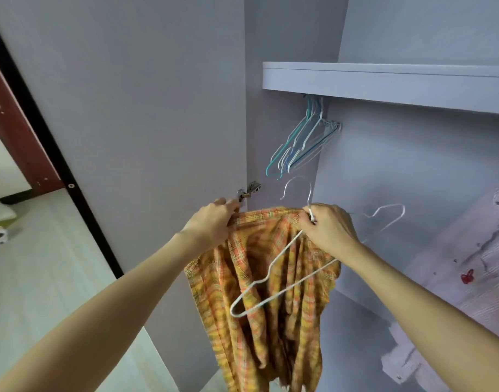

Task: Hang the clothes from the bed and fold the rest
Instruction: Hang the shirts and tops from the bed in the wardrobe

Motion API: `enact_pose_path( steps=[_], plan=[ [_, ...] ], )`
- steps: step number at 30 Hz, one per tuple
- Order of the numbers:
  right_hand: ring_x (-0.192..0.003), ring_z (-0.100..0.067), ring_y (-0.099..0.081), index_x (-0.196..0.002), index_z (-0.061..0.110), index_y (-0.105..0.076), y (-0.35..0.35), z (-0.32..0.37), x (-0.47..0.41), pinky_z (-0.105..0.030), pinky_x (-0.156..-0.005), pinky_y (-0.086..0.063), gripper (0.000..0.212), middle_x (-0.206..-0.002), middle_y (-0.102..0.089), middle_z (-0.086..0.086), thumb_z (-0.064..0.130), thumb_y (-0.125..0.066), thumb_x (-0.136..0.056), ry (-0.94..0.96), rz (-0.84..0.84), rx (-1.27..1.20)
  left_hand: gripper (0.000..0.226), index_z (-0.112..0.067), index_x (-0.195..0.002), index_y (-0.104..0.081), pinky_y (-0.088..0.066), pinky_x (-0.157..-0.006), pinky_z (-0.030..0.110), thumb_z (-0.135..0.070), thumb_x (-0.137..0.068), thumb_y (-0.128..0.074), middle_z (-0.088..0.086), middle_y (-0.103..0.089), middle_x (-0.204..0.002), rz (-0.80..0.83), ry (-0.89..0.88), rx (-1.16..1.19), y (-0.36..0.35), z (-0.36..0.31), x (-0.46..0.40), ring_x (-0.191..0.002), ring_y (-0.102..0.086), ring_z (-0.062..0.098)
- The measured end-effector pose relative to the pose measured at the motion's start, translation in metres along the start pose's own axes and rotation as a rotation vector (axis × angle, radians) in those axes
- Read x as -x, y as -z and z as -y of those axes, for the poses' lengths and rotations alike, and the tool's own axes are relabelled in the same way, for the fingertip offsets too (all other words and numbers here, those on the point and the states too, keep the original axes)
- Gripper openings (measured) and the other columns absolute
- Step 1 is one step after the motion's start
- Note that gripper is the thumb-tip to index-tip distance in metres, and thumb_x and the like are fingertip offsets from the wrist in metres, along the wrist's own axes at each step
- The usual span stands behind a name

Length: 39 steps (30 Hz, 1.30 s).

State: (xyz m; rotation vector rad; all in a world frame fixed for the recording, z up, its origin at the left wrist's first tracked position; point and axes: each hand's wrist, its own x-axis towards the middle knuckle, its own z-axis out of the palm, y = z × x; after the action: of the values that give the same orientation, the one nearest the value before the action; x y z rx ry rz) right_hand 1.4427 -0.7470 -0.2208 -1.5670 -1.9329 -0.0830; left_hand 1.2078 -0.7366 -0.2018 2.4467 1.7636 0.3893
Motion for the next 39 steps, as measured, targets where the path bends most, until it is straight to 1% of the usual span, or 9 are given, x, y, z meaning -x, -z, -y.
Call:
enact_pose_path(
  steps=[6, 10, 13, 17, 20, 25, 31, 35, 39],
  plan=[
    [-0.059, -0.038, -0.059, -0.074, 0.002, -0.060, -0.002, -0.003, 0.003, -0.031, -0.059, -0.027, 0.025, -0.068, -0.065, -0.020, 0.016, -0.049, -0.092, -0.070, -0.194, 0.212, 0.035, -0.015, -0.124, -0.049, -0.050, -0.083, 0.041, -0.009, -0.090, -0.054, 0.009, -0.052, -0.114, -0.020, 0.102, 0.010, -0.003, 0.009, 0.005, -0.099, -0.056, 0.032],
    [-0.074, -0.041, -0.061, -0.087, 0.002, -0.057, -0.013, -0.001, -0.001, -0.034, -0.060, -0.027, 0.024, -0.080, -0.066, -0.023, 0.019, -0.041, -0.095, -0.252, -0.184, 0.148, 0.022, -0.008, -0.110, -0.057, -0.047, -0.082, 0.042, -0.007, -0.089, -0.053, 0.011, -0.053, -0.103, -0.115, 0.034, 0.136, -0.002, -0.008, 0.003, -0.094, -0.055, 0.034],
    [-0.077, -0.042, -0.056, -0.070, 0.011, -0.040, -0.016, 0.004, -0.006, -0.034, -0.062, -0.028, 0.025, -0.084, -0.064, -0.025, 0.020, -0.042, -0.093, -0.393, -0.156, -0.057, 0.024, -0.004, -0.110, -0.060, -0.042, -0.088, 0.041, -0.012, -0.096, -0.043, 0.013, -0.050, -0.110, -0.078, -0.037, 0.095, -0.014, -0.015, 0.005, -0.101, -0.052, 0.034],
    [-0.066, -0.030, -0.043, -0.059, 0.017, -0.031, -0.017, 0.010, -0.007, -0.031, -0.059, -0.028, 0.036, -0.067, -0.052, -0.007, 0.021, -0.044, -0.092, -0.443, -0.097, -0.184, 0.035, -0.019, -0.130, -0.052, -0.032, -0.099, 0.038, -0.028, -0.100, -0.035, 0.001, -0.047, -0.125, -0.093, -0.058, -0.146, -0.030, -0.011, 0.003, -0.118, -0.039, 0.024],
    [-0.061, -0.026, -0.041, -0.057, 0.015, -0.032, -0.016, 0.009, -0.010, -0.031, -0.056, -0.028, 0.037, -0.057, -0.041, 0.001, 0.020, -0.046, -0.091, -0.468, -0.055, -0.271, 0.033, -0.013, -0.117, -0.055, -0.044, -0.084, 0.039, -0.035, -0.099, -0.038, 0.003, -0.056, -0.109, -0.060, -0.087, -0.026, -0.027, -0.013, 0.000, -0.101, -0.055, 0.028],
    [-0.041, -0.013, -0.057, -0.086, 0.009, -0.057, -0.007, -0.005, -0.008, -0.019, -0.042, -0.039, 0.015, -0.053, -0.050, -0.001, 0.021, -0.052, -0.094, -0.575, 0.289, -0.731, 0.023, -0.011, -0.111, -0.050, -0.033, -0.082, 0.032, -0.025, -0.099, -0.036, 0.003, -0.059, -0.099, -0.149, -0.199, -0.220, -0.025, -0.017, -0.002, -0.088, -0.058, 0.030],
    [-0.089, -0.029, -0.070, -0.110, 0.004, -0.053, 0.007, -0.031, -0.006, -0.034, -0.072, -0.058, 0.057, -0.097, -0.072, -0.014, 0.050, -0.061, -0.078, -0.503, 0.838, -0.932, 0.023, -0.015, -0.116, -0.048, -0.032, -0.058, 0.029, -0.010, -0.095, -0.038, 0.001, -0.056, -0.093, -0.218, -0.292, -0.283, -0.020, -0.015, 0.007, -0.084, -0.055, 0.026],
    [-0.113, -0.031, -0.059, -0.128, 0.020, -0.049, -0.004, -0.040, 0.001, -0.041, -0.081, -0.054, 0.091, -0.128, -0.059, -0.009, 0.062, -0.078, -0.053, -0.567, 0.967, -1.257, 0.034, -0.009, -0.111, -0.056, -0.038, -0.069, 0.031, 0.004, -0.082, -0.044, 0.006, -0.061, -0.095, -0.248, -0.336, -0.255, -0.010, -0.010, 0.008, -0.084, -0.056, 0.030],
    [-0.105, -0.031, -0.062, -0.131, 0.016, -0.050, -0.016, -0.048, 0.009, -0.045, -0.086, -0.052, 0.059, -0.118, -0.064, -0.014, 0.028, -0.068, -0.076, -0.591, 0.892, -1.492, 0.036, -0.002, -0.090, -0.066, -0.047, -0.059, 0.035, 0.018, -0.062, -0.059, 0.010, -0.062, -0.072, -0.295, -0.421, -0.293, -0.002, 0.002, 0.009, -0.060, -0.058, 0.029]
  ],
)
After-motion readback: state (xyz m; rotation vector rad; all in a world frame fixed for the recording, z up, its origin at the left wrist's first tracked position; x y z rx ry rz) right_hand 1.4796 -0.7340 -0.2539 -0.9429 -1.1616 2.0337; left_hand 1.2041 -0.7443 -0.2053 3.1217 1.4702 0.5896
